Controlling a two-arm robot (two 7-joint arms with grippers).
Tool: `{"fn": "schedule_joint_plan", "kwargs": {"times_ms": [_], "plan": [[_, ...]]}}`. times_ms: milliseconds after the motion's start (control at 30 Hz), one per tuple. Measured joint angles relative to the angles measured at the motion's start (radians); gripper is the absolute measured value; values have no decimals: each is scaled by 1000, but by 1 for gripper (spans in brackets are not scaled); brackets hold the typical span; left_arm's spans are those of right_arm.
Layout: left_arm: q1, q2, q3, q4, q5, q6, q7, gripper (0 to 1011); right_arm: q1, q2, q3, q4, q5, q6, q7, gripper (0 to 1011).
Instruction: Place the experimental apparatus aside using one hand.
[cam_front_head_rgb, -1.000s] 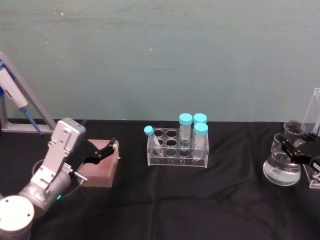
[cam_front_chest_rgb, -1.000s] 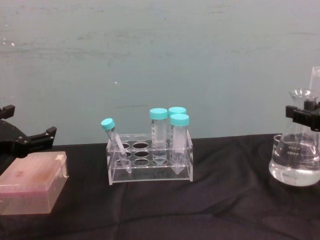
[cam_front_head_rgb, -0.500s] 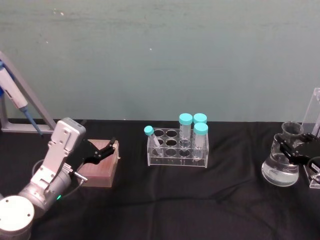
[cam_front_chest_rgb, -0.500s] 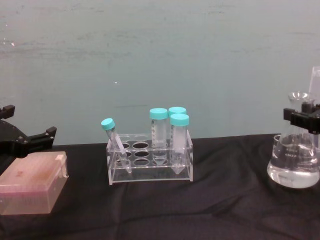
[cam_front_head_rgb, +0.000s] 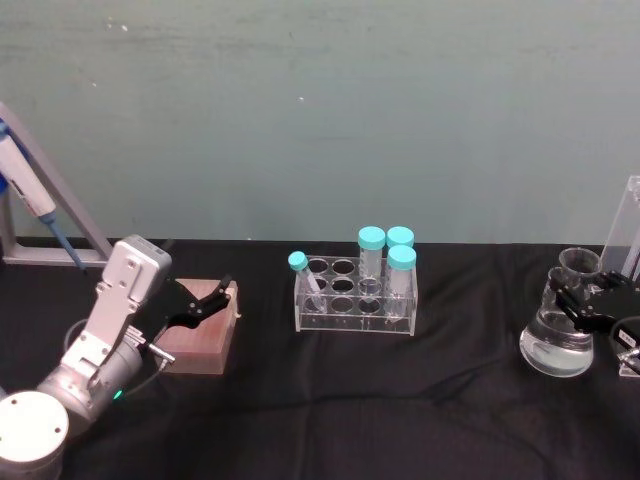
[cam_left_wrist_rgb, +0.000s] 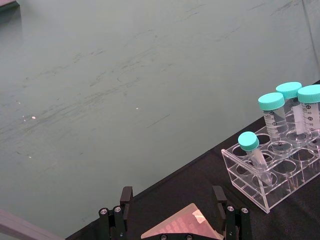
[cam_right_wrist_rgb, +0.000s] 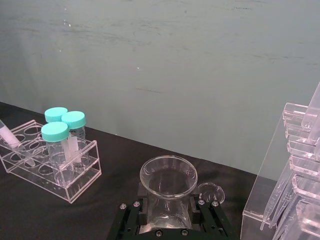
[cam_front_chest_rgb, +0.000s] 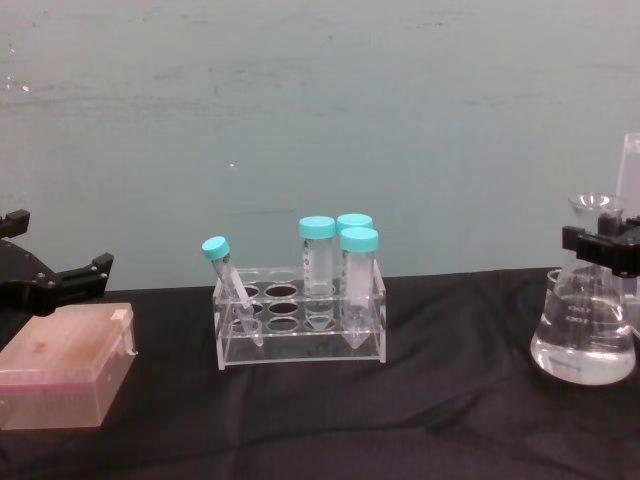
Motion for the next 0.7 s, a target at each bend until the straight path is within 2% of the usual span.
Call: {"fn": "schedule_joint_plan", "kwargs": {"times_ms": [700], "plan": [[0,0,0,0,0,0,0,1000,-15,5,-3,-9,-3,13,-3,453]]}}
